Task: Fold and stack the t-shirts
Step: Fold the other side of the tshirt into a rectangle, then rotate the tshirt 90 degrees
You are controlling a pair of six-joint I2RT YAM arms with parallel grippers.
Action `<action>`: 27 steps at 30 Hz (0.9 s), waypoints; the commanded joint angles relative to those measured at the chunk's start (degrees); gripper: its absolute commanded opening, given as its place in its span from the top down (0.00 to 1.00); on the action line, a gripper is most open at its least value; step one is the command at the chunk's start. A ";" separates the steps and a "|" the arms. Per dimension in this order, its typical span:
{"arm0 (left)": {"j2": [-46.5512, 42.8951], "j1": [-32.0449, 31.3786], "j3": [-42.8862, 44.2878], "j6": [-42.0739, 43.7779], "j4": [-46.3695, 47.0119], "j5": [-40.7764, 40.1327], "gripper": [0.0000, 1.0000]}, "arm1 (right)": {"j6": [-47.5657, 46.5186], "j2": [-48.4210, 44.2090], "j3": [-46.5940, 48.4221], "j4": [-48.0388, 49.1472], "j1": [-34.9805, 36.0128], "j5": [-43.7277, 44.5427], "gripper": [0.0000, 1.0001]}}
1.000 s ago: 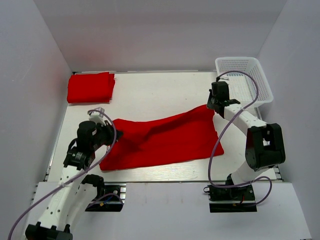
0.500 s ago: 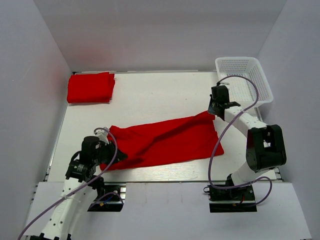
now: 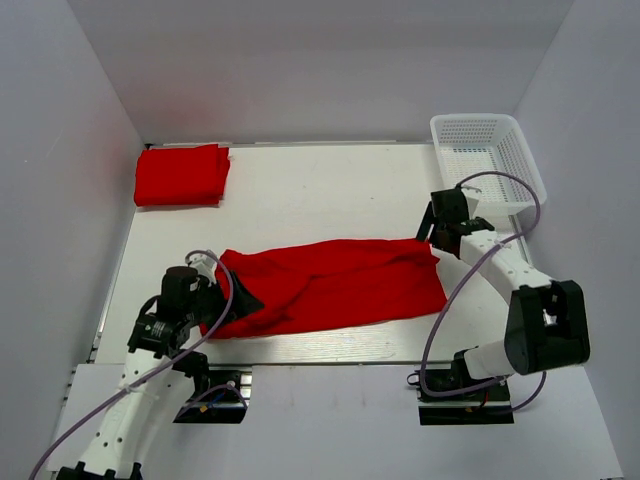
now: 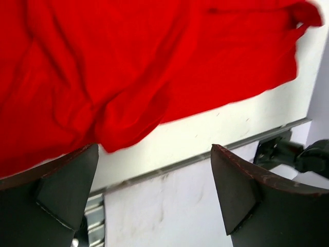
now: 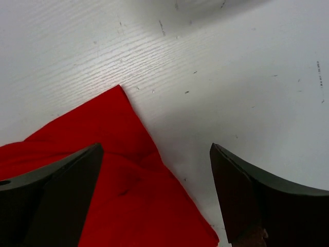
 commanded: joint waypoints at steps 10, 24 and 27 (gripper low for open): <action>25.83 -0.21 6.61 1.42 23.32 -4.03 0.00 | -15.21 -3.46 0.26 8.37 0.76 -30.19 0.10; 57.13 0.94 11.45 3.36 33.35 -5.35 0.00 | -7.68 5.44 -5.18 8.84 3.14 -31.58 0.10; 59.78 0.94 11.97 3.36 30.55 -8.94 0.00 | -4.16 2.45 -6.33 3.74 2.79 -17.51 0.10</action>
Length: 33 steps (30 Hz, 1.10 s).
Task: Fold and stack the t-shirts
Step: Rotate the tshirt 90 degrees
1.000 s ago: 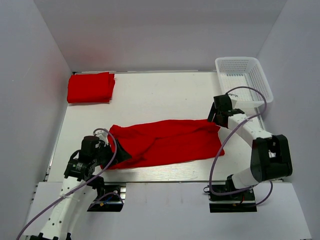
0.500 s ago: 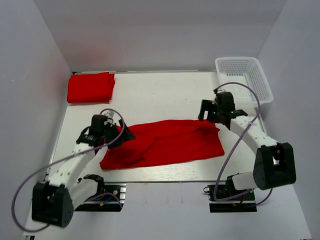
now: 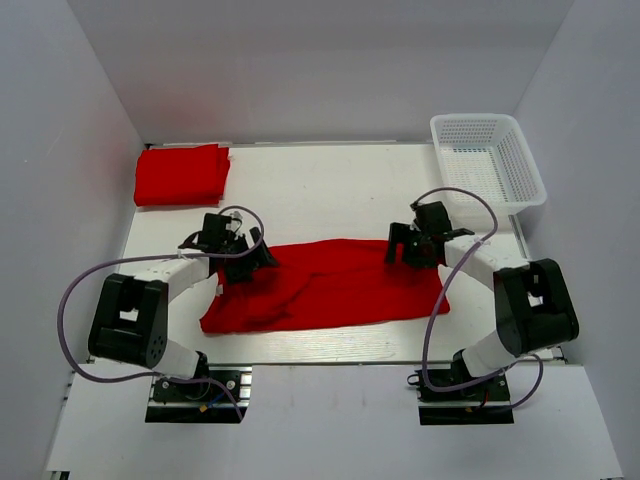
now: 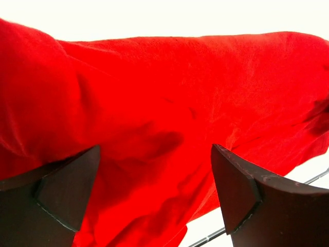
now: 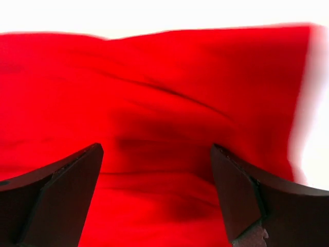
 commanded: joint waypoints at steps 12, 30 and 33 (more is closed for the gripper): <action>14.67 0.87 9.55 0.80 -7.52 -13.08 0.00 | 5.22 -11.96 -1.24 -11.77 -5.04 22.95 0.10; 41.48 0.87 46.42 9.58 -10.07 -11.95 0.00 | -4.90 -10.20 -10.81 6.42 -3.99 -16.26 0.10; 51.31 -0.26 59.00 11.96 -8.22 -6.06 0.00 | -4.64 -11.34 -16.17 9.06 -2.41 -24.16 0.10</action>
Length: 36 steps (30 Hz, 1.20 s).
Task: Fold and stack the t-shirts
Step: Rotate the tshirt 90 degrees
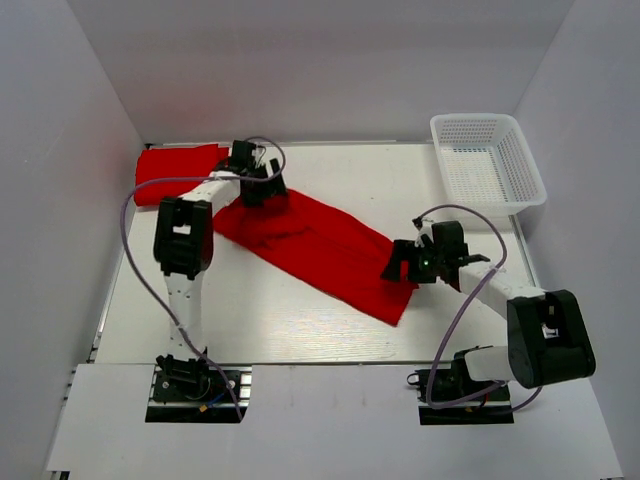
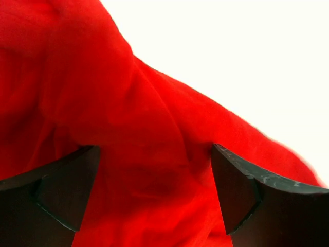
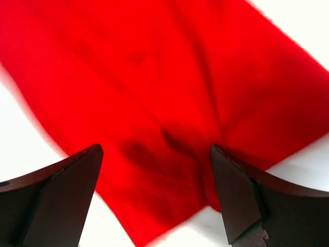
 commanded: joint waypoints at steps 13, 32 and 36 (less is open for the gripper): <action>41.31 -7.18 47.40 -8.96 21.72 22.98 0.00 | 1.11 4.46 -9.41 2.79 25.67 -26.32 0.10; 33.77 -12.20 48.11 -4.92 35.71 14.64 0.00 | -7.43 9.30 16.00 -3.18 32.91 -19.06 0.10; 25.43 -12.20 48.81 -0.35 30.35 8.31 0.00 | -5.42 6.05 19.17 -5.73 32.73 -11.50 0.10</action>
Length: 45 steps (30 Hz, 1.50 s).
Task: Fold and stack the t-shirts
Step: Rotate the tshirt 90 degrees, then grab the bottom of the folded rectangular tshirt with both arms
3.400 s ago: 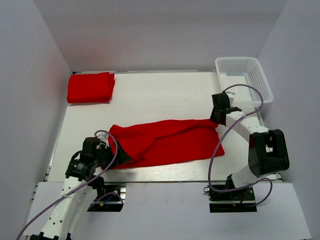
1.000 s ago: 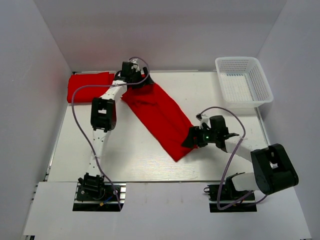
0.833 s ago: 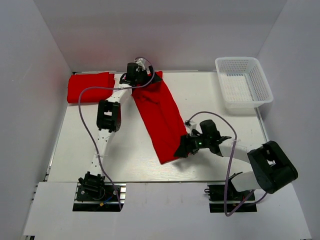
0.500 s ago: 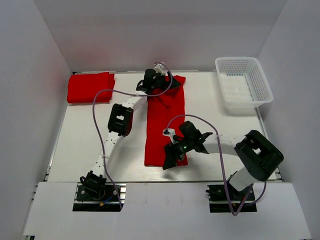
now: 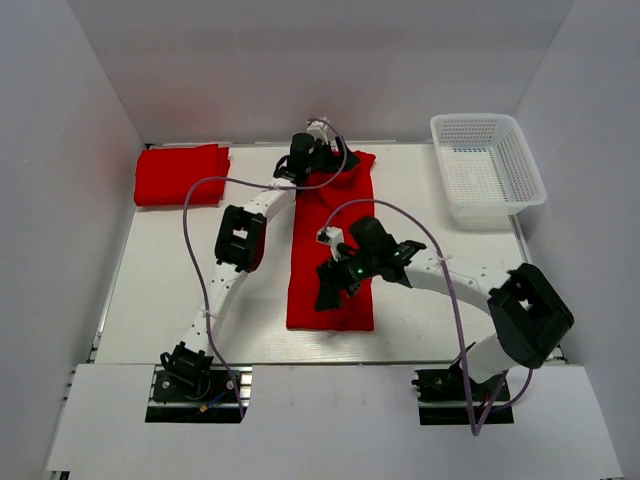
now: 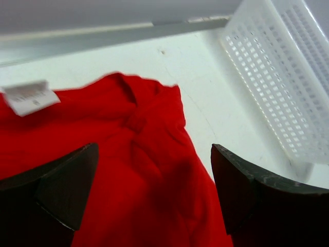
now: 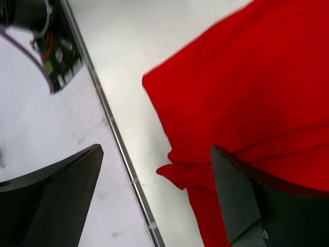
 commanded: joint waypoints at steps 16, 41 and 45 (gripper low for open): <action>-64.59 0.32 -50.05 8.77 -37.20 -16.88 0.00 | 25.36 -23.31 -14.18 -8.01 -2.18 34.57 0.10; -93.55 -14.79 -112.52 -8.65 -31.99 -10.73 0.00 | 30.73 -21.92 -26.07 0.16 -2.19 25.18 0.21; -89.52 -17.16 -112.52 -9.18 -31.38 -11.97 0.14 | 31.26 -21.39 -26.16 0.08 -2.10 25.27 0.32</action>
